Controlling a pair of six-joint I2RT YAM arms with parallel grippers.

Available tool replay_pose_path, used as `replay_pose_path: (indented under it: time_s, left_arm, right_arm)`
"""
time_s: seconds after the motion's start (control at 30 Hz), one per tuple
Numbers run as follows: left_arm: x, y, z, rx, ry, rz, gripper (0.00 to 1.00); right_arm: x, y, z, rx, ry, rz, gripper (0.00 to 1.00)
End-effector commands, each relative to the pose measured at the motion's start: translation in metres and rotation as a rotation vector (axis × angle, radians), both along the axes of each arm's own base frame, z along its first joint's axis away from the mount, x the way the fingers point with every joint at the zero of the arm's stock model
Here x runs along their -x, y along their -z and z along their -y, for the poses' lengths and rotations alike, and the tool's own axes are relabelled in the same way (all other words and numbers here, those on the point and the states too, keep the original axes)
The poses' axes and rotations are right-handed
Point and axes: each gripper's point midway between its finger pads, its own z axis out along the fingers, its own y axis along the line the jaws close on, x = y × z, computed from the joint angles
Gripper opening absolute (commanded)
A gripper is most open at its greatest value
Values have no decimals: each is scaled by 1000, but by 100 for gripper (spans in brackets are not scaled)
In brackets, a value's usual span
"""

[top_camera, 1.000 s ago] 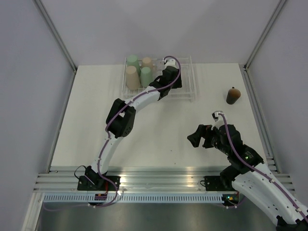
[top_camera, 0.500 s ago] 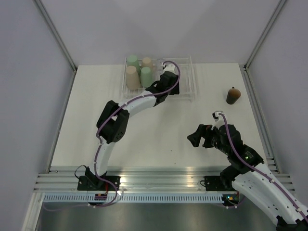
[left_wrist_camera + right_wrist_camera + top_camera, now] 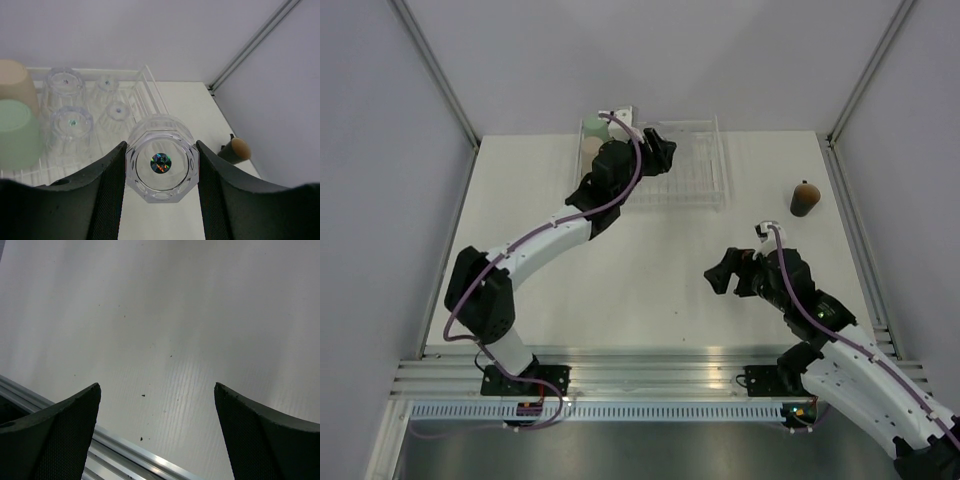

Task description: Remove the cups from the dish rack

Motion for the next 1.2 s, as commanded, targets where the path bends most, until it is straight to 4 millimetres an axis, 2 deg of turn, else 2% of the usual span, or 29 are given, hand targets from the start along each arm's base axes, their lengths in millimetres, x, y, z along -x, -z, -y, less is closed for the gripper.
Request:
replay_pose_path:
  time_s: [0.0, 0.03, 0.07, 0.1, 0.13, 0.17, 0.2, 0.23, 0.27, 0.3, 0.33, 0.37, 0.4, 0.43, 0.47, 0.5, 0.53, 0.57, 0.6, 0.63, 0.7, 0.73, 0.8, 0.83, 1.17]
  left_arm:
    - [32, -12, -10, 144, 57, -66, 2]
    - [46, 17, -13, 177, 103, -162, 2]
    - [61, 8, -20, 229, 134, -175, 2]
    - [64, 19, -32, 263, 135, -218, 2]
    - [84, 47, -32, 326, 203, -311, 2]
    - [95, 45, -40, 375, 227, -327, 2]
    - [103, 52, -45, 415, 248, -358, 2]
    - [116, 80, -54, 467, 277, -464, 2]
    - [122, 76, -57, 508, 308, -457, 2]
    - [126, 78, -64, 537, 318, -468, 2]
    - [144, 98, -64, 570, 361, -558, 2]
    - [150, 92, -65, 612, 403, -537, 2]
    - [163, 115, -70, 665, 411, -635, 2]
    - [167, 118, -73, 702, 425, -647, 2]
    - [172, 108, -74, 745, 469, -596, 2]
    - [174, 115, -77, 809, 474, -629, 2]
    - [185, 128, -80, 837, 480, -661, 2]
    - [191, 110, -81, 876, 546, -579, 2]
    - [195, 110, -81, 922, 569, -609, 2]
    - [198, 124, -80, 941, 562, -658, 2]
    - [202, 117, -83, 993, 598, -630, 2]
    - [202, 128, -83, 997, 580, -665, 2]
    - [207, 137, -82, 1001, 571, -699, 2]
    - [209, 140, -82, 998, 565, -706, 2]
    - [219, 146, -80, 988, 567, -729, 2]
  right_arm:
    - [-21, -43, -10, -66, 13, 135, 98]
    - [-23, -45, -12, -58, 3, 142, 98]
    - [-26, -48, -14, -65, -4, 157, 98]
    - [-25, -45, -17, -70, -21, 158, 98]
    - [-25, -52, -26, -105, -57, 185, 98]
    - [-25, -53, -30, -121, -79, 195, 98]
    - [-23, -51, -36, -139, -108, 199, 98]
    - [-17, -39, -44, -153, -162, 172, 98]
    - [-18, -47, -52, -205, -190, 206, 98]
    - [-15, -34, -57, -224, -216, 193, 98]
    - [-12, -47, -67, -283, -267, 242, 98]
    - [-10, -46, -70, -313, -272, 241, 98]
    - [-9, -46, -74, -337, -290, 261, 98]
    - [-7, -44, -77, -350, -301, 257, 98]
    - [-6, -44, -80, -363, -309, 259, 98]
    - [-4, -36, -85, -376, -322, 224, 98]
    - [-4, -41, -90, -402, -335, 242, 98]
    - [-4, -31, -96, -409, -344, 201, 98]
    - [0, -28, -103, -410, -365, 191, 98]
    - [0, -30, -109, -418, -377, 200, 98]
    - [3, -24, -122, -413, -397, 180, 98]
    - [3, -28, -127, -422, -403, 196, 98]
    - [1, -18, -141, -390, -408, 178, 97]
    - [3, -24, -145, -395, -424, 191, 97]
    - [-4, -9, -187, -386, -465, 147, 88]
